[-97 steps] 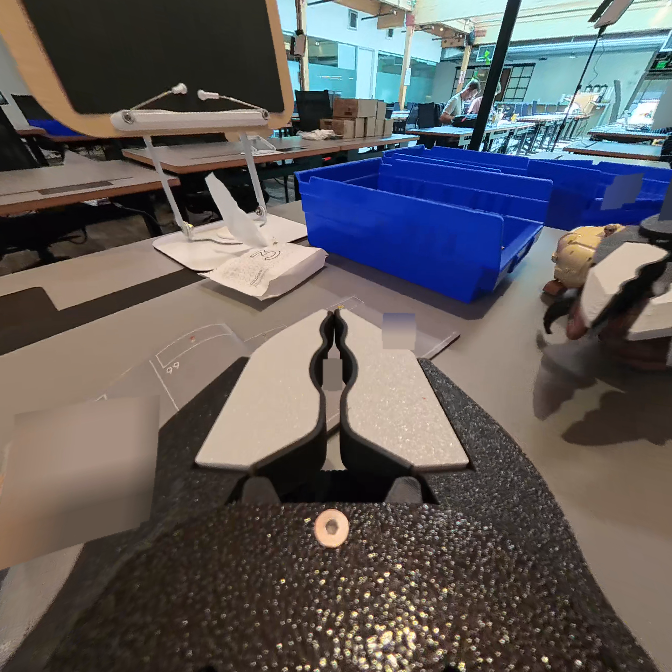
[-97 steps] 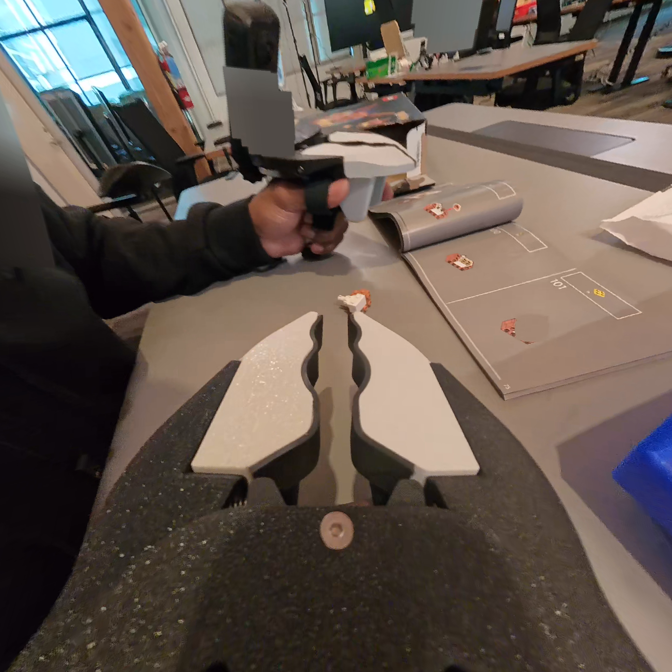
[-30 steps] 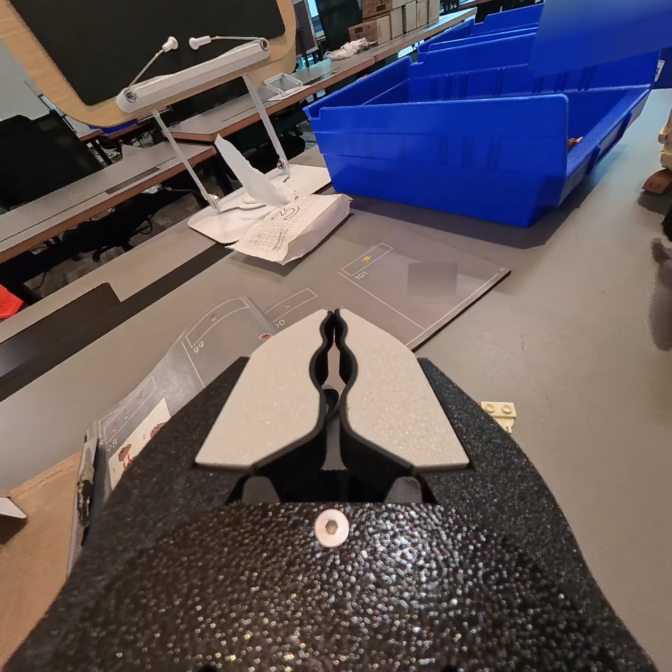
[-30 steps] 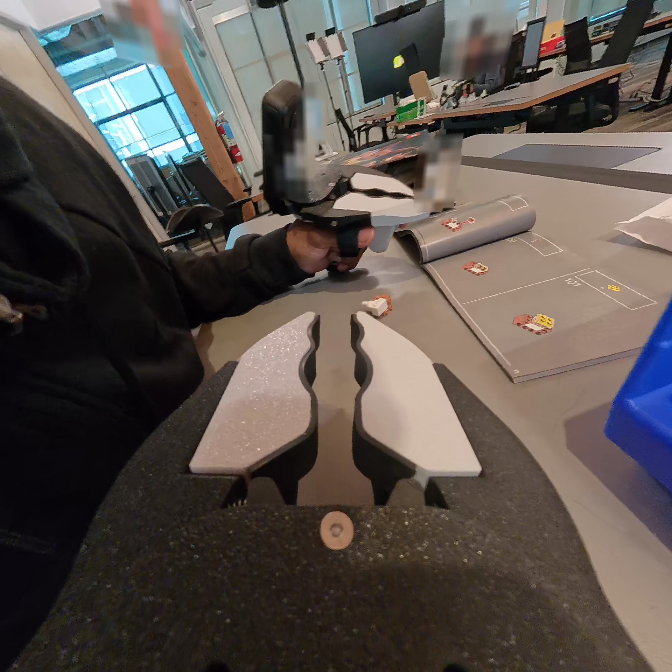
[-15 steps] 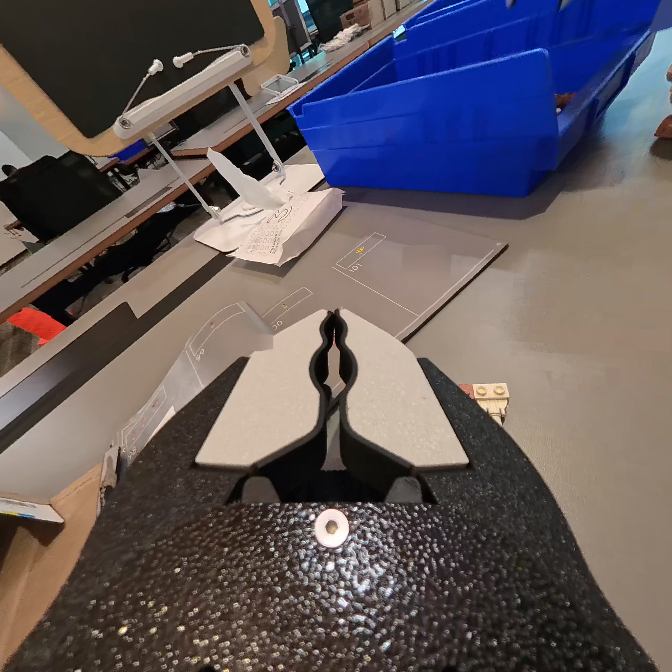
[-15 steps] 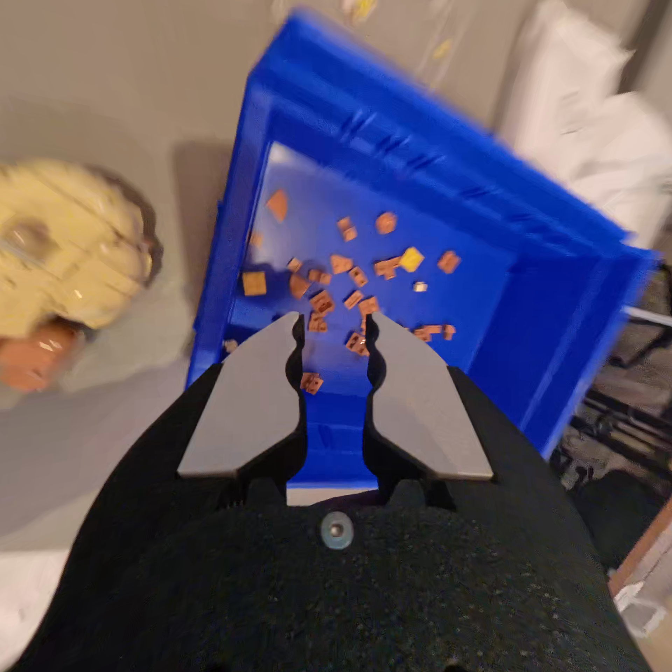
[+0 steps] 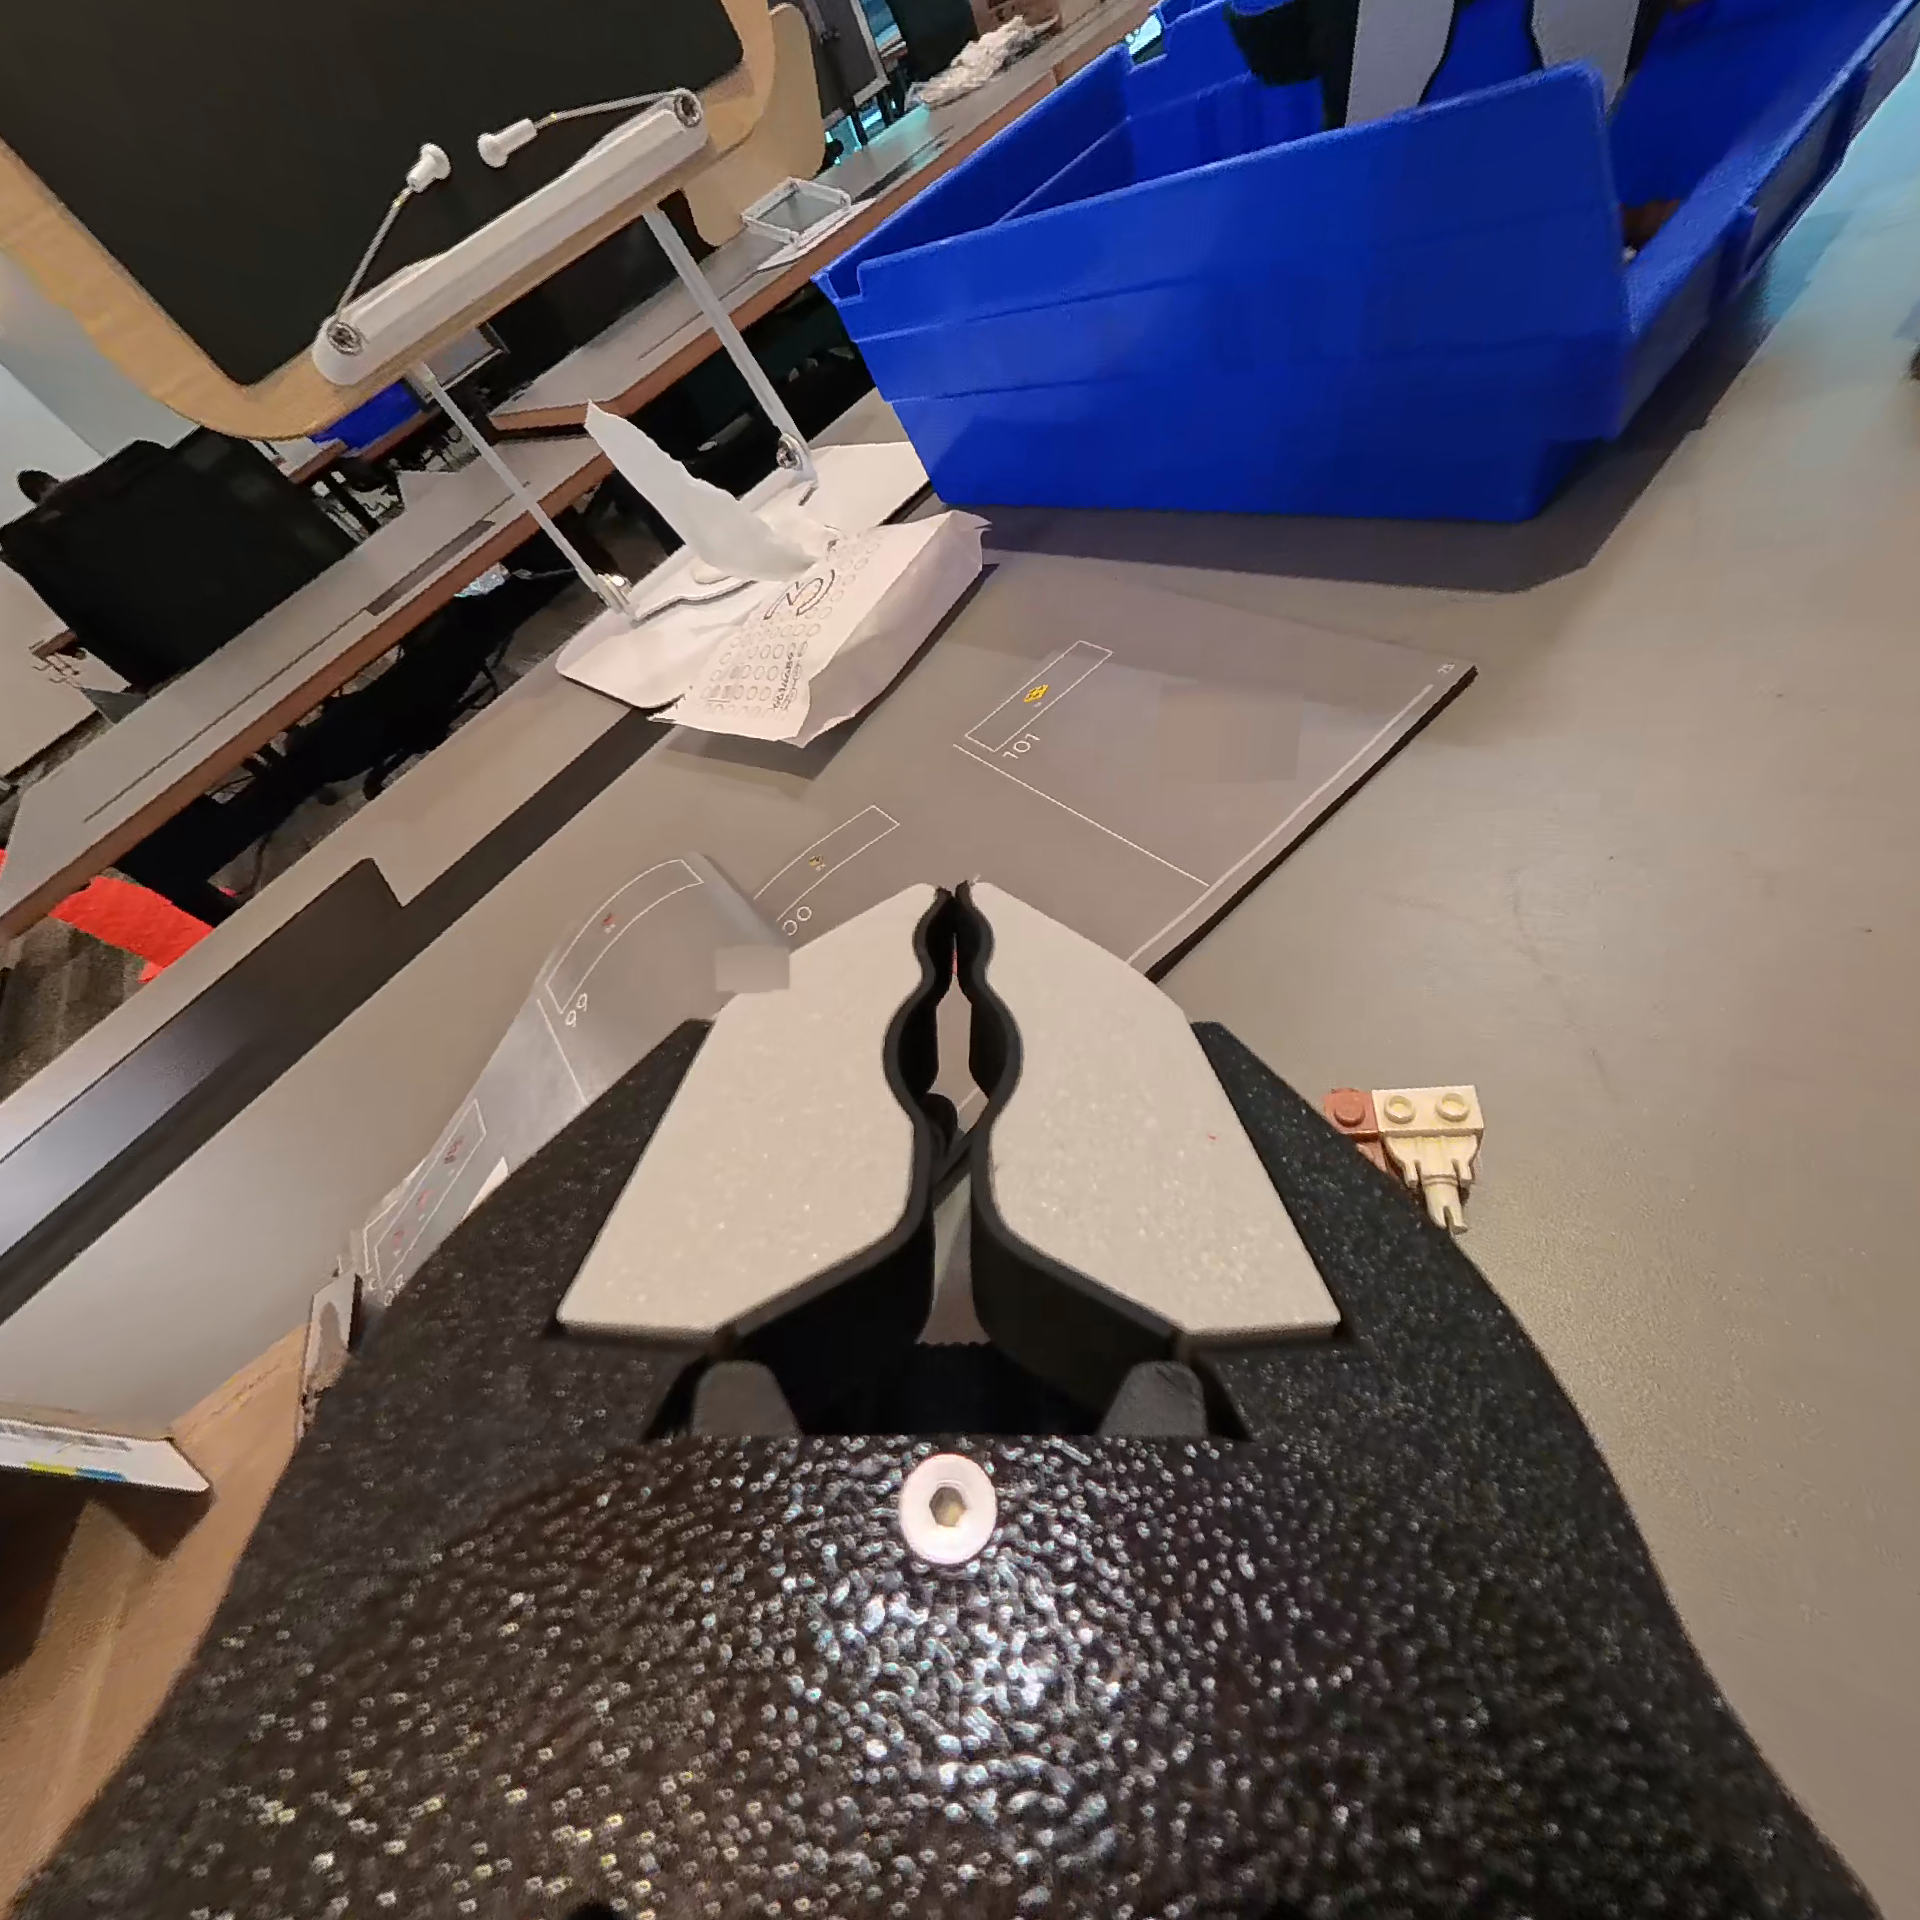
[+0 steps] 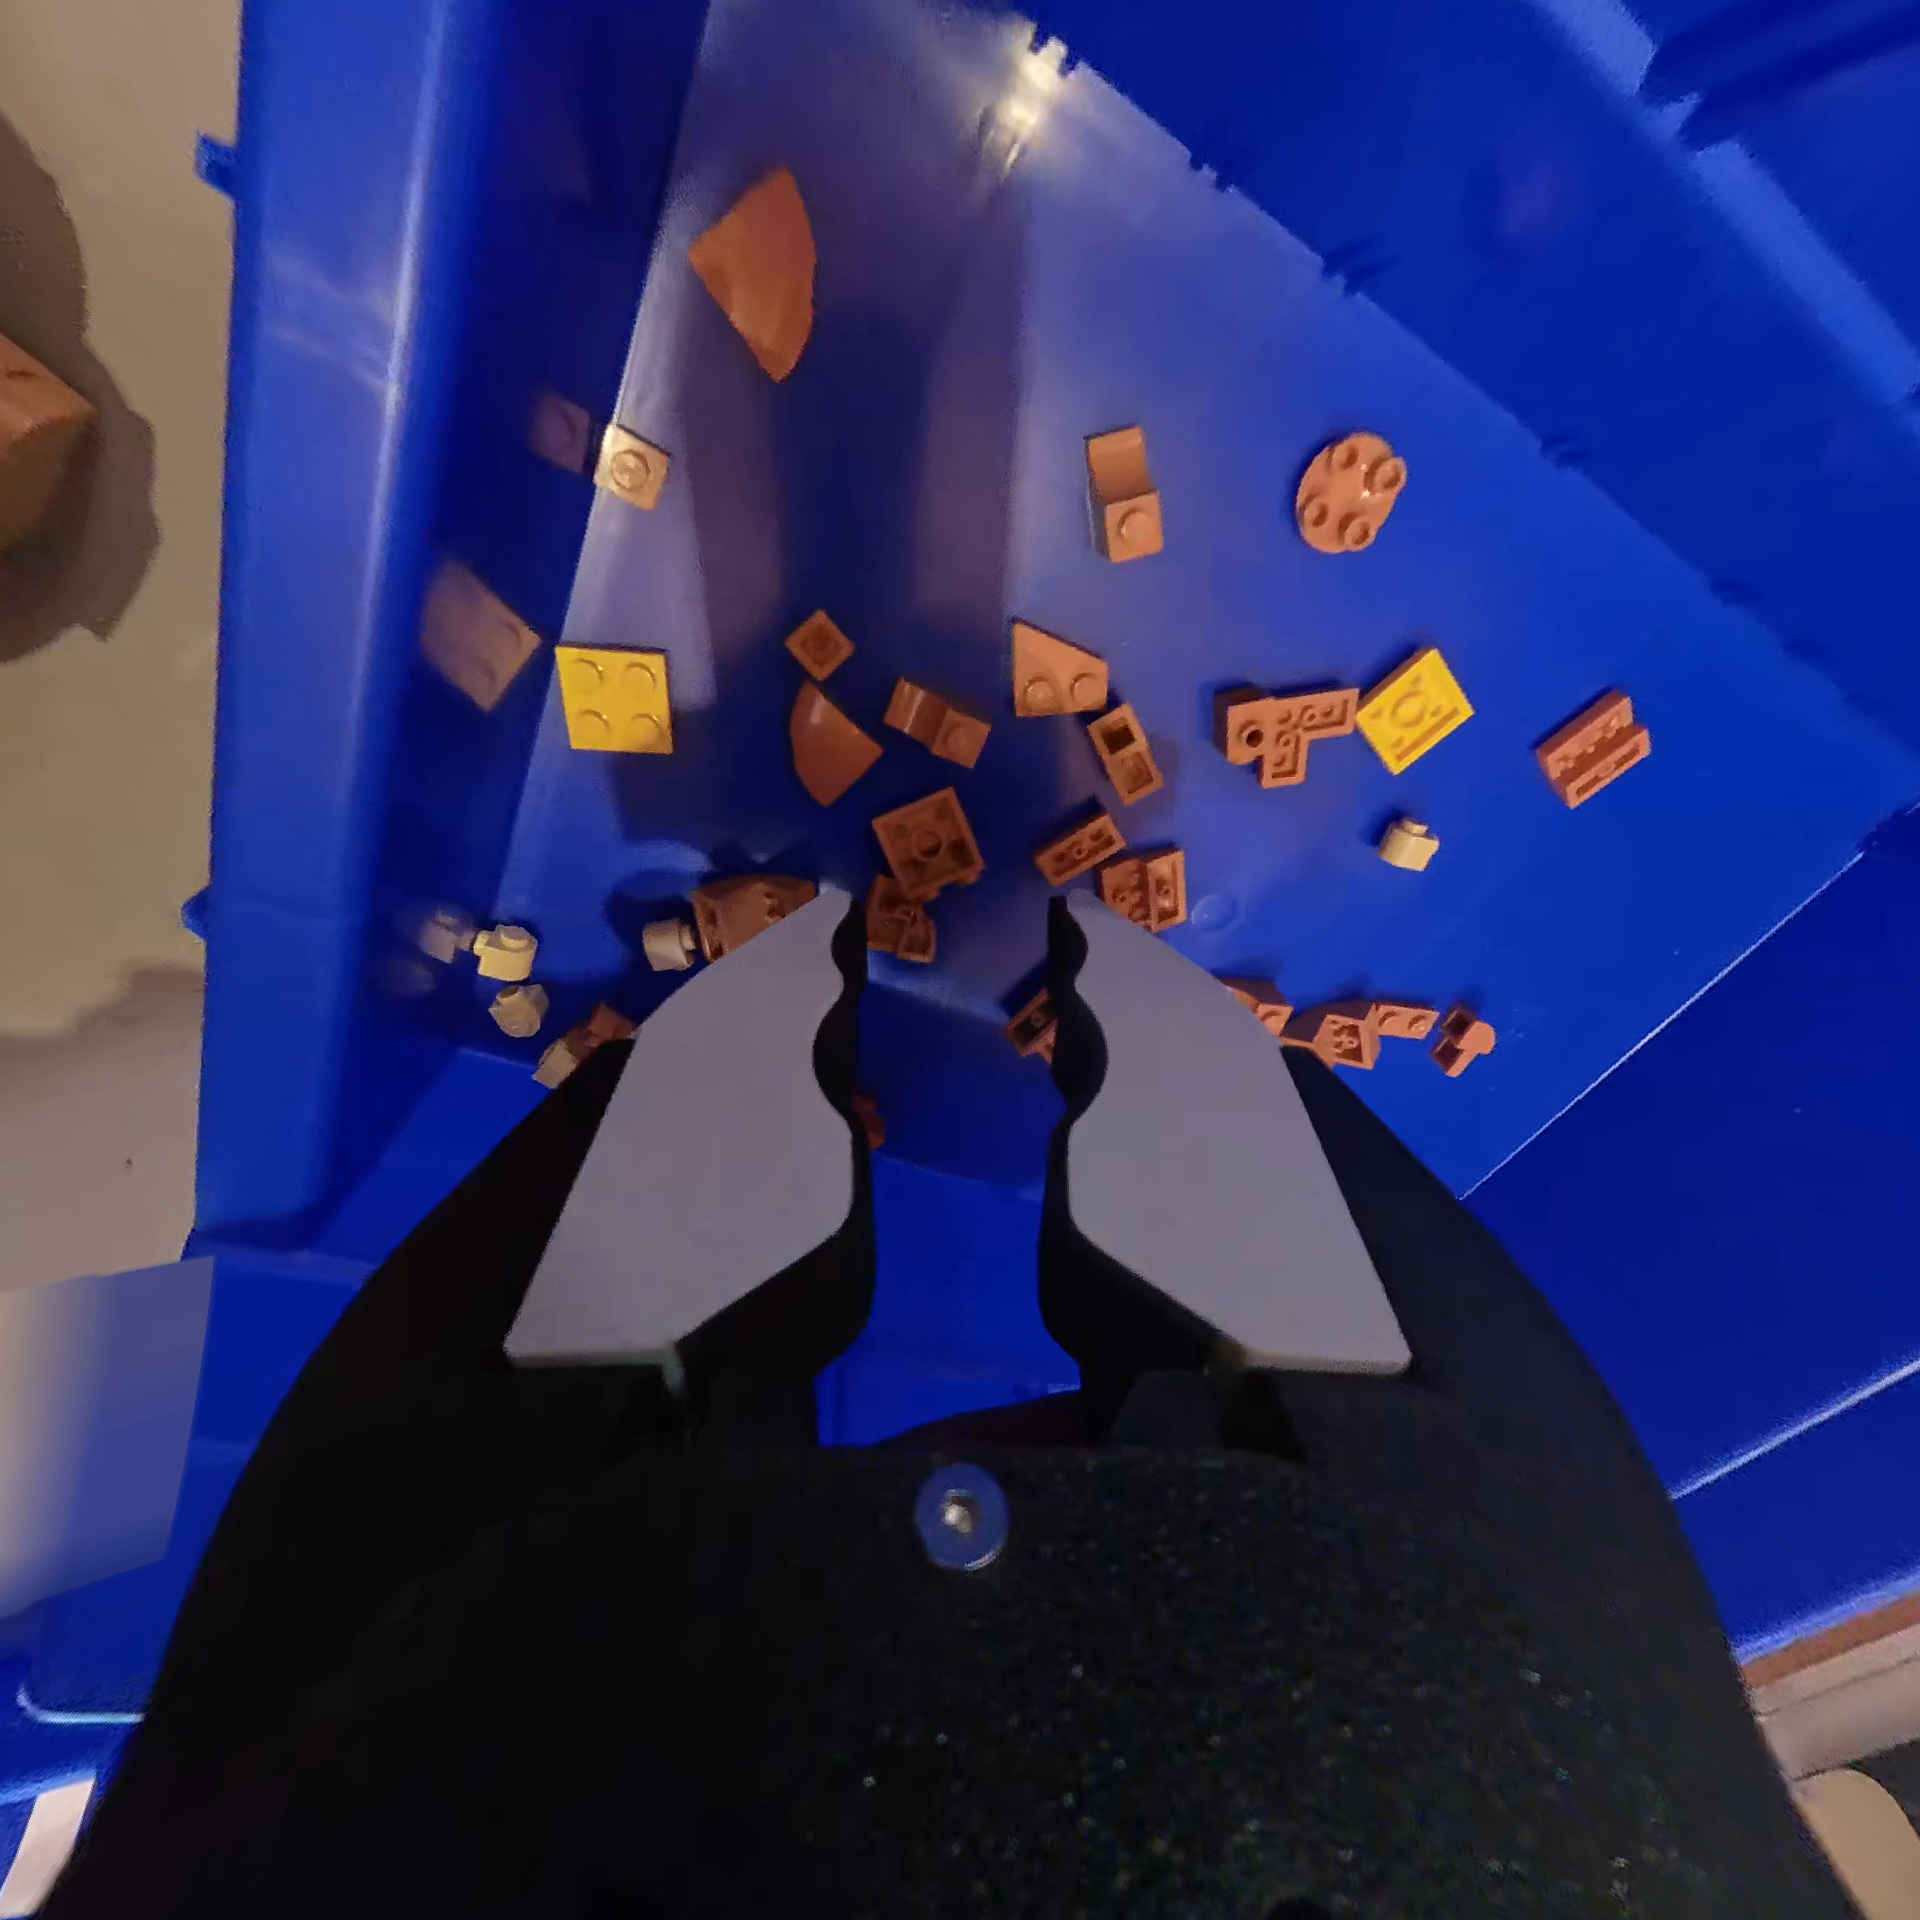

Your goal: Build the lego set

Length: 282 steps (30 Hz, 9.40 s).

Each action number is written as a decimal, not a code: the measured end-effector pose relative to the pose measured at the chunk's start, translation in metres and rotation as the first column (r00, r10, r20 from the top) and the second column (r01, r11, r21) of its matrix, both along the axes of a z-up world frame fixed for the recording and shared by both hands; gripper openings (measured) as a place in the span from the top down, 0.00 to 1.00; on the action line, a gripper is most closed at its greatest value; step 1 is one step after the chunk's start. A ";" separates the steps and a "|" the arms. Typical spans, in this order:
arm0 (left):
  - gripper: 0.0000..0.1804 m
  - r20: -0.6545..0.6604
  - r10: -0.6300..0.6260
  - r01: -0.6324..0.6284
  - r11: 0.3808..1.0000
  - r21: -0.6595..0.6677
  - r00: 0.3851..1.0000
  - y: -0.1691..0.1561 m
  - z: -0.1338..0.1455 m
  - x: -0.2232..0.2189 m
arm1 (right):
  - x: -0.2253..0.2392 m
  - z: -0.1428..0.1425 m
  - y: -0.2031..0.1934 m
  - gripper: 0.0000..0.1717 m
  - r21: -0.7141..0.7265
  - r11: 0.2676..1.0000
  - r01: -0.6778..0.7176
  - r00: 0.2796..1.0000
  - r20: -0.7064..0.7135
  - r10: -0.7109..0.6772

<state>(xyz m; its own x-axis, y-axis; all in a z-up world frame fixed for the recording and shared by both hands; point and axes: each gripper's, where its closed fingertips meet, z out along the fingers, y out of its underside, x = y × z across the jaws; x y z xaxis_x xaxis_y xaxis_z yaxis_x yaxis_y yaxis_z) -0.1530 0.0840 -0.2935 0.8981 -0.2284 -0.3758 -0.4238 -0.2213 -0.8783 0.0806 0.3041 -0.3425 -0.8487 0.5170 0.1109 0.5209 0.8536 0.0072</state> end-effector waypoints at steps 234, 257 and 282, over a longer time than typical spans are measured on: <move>0.97 0.160 -0.205 0.239 0.942 -0.235 0.965 -0.010 -0.025 0.011 | -0.007 0.065 -0.014 0.88 -0.358 0.847 0.394 0.751 -0.406 -0.521; 0.97 0.121 -0.202 0.228 0.936 -0.267 0.972 -0.009 -0.031 0.013 | -0.009 0.066 -0.014 0.89 -0.368 0.849 0.380 0.755 -0.407 -0.514; 0.97 0.185 -0.187 0.233 0.932 -0.276 0.965 -0.018 -0.029 0.009 | 0.257 0.044 -0.147 0.92 -0.602 0.435 0.669 0.271 -0.348 -0.898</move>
